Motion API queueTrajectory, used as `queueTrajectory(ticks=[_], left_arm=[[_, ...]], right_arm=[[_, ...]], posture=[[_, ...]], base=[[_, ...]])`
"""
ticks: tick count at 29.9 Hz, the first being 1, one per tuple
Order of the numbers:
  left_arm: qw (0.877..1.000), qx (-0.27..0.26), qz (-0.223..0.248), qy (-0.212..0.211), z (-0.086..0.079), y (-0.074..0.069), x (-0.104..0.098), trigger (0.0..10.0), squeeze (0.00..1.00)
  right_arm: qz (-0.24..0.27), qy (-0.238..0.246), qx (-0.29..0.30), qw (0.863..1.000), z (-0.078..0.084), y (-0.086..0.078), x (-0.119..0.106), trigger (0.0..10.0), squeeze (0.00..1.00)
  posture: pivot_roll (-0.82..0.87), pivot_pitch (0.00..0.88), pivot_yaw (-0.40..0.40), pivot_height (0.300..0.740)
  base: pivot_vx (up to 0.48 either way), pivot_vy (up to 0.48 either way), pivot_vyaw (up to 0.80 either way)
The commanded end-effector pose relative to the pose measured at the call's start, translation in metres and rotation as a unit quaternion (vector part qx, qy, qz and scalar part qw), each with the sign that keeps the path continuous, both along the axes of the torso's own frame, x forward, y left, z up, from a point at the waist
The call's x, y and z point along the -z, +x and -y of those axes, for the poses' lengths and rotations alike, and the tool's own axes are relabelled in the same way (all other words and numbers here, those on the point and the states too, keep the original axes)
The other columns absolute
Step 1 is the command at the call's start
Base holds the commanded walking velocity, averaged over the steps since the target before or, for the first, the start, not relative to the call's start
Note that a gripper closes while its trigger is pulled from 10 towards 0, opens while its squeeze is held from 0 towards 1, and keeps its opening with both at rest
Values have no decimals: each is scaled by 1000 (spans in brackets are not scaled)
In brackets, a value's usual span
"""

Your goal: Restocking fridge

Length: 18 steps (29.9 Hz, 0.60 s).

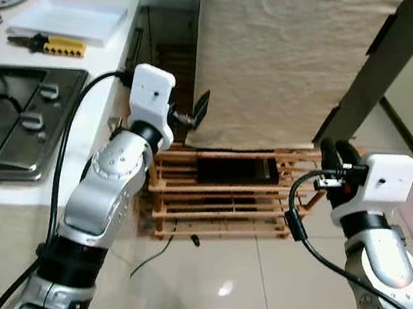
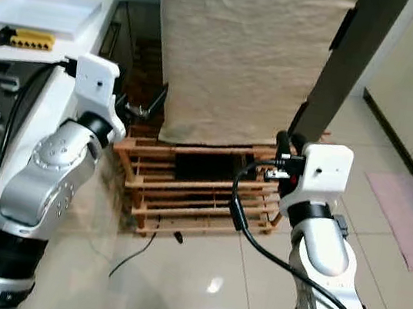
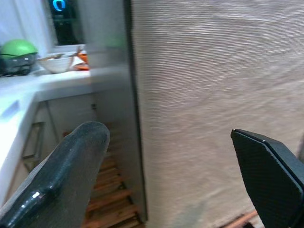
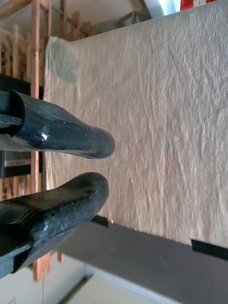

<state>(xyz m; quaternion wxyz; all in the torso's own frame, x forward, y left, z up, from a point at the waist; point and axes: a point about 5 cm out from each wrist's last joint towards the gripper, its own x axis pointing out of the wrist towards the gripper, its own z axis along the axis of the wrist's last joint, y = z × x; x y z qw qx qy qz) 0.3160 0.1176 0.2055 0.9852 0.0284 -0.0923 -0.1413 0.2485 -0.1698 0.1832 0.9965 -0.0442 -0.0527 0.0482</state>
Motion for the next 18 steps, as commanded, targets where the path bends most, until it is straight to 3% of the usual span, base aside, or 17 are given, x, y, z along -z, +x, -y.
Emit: queueTrajectory(ticks=[1,8,18], left_arm=[[1000,-2,3,2,0,1,-2,10000,0],[1000,2,1,-7,-6,0,-3,10000,0],[1000,11,5,3,-9,1,-4,10000,0]], right_arm=[[-10,8,-2,1000,1,-2,3,10000,0],[-11,13,-7,1000,0,-5,4,10000,0],[-15,12,-2,1000,-1,-8,8,10000,0]], posture=[[-33,44,22,740],[-28,40,21,740],[-28,22,28,740]], base=[[360,0,0],[236,0,-686],[0,0,0]])
